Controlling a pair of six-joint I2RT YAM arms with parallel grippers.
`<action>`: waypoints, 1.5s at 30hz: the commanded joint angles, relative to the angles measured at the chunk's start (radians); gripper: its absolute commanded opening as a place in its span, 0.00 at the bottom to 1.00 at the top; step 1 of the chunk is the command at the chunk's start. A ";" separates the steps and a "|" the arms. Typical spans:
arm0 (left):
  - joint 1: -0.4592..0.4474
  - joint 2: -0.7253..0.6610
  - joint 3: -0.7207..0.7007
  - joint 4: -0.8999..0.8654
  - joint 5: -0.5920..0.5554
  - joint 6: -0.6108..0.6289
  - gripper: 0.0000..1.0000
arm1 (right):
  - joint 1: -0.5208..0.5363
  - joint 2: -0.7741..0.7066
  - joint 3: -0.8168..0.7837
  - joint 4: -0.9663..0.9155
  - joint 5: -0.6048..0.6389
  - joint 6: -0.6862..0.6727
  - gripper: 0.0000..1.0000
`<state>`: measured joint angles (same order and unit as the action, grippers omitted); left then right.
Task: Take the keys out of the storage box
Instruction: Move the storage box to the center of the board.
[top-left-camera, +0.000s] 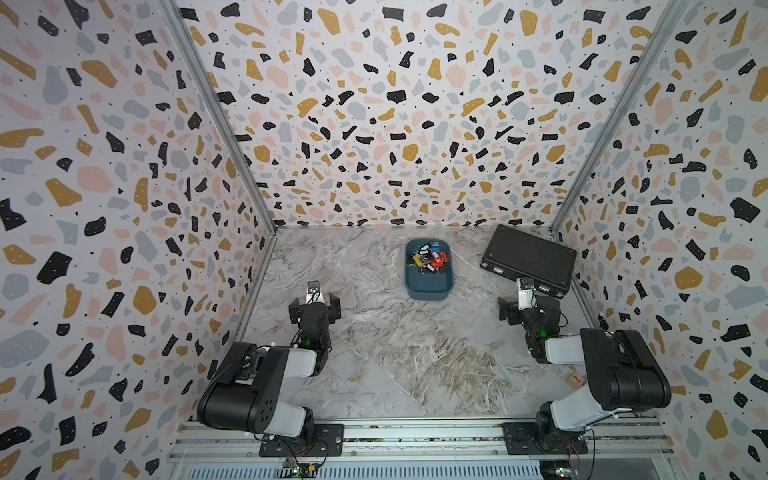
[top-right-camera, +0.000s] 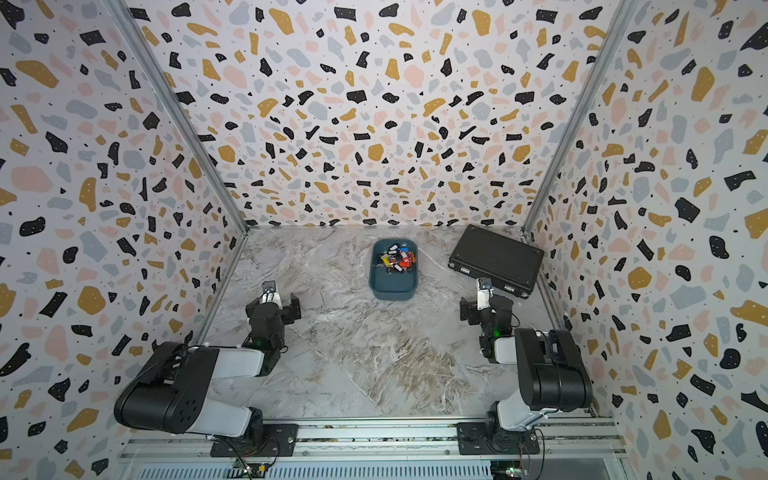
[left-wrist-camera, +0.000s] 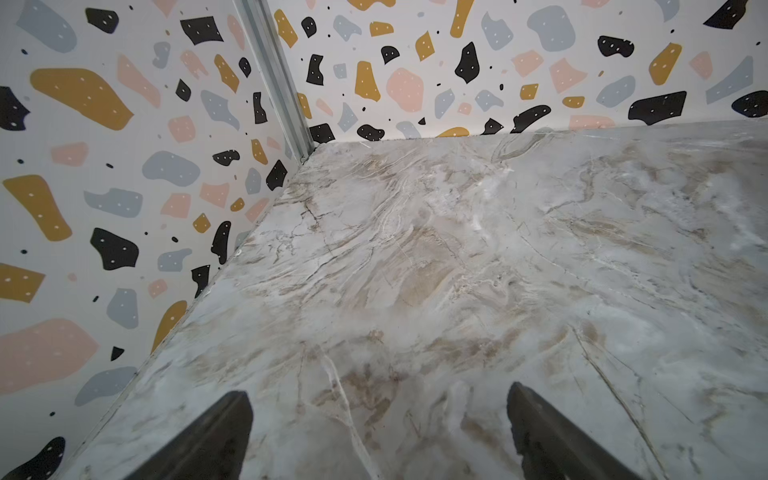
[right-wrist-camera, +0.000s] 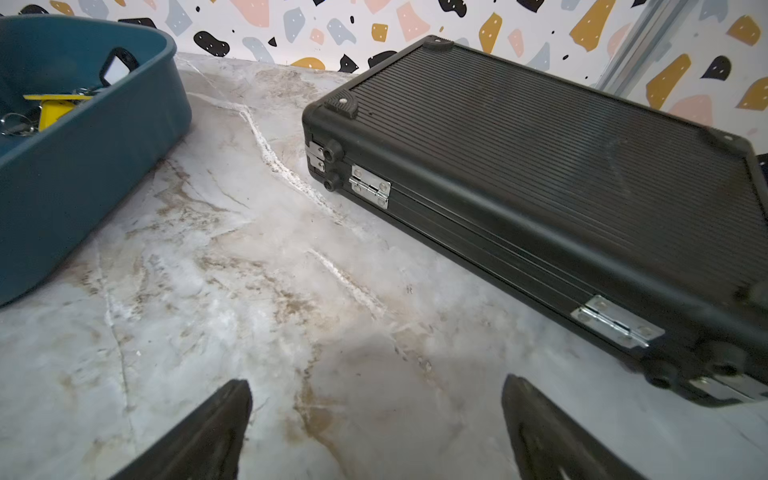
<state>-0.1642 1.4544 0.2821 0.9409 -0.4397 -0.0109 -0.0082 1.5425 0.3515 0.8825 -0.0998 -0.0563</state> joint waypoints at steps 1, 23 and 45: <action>0.004 -0.001 -0.012 0.058 -0.010 0.011 1.00 | 0.003 -0.028 -0.002 0.003 0.005 0.008 0.99; 0.028 -0.008 0.006 0.007 0.026 -0.008 1.00 | 0.003 -0.028 -0.002 0.003 0.005 0.008 0.99; -0.115 -0.609 0.505 -1.260 -0.019 -0.211 1.00 | -0.018 -0.116 0.958 -1.628 -0.124 0.343 0.99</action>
<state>-0.2771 0.8276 0.7116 0.0383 -0.5339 -0.1429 -0.0429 1.4090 1.2705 -0.4335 -0.0971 0.2947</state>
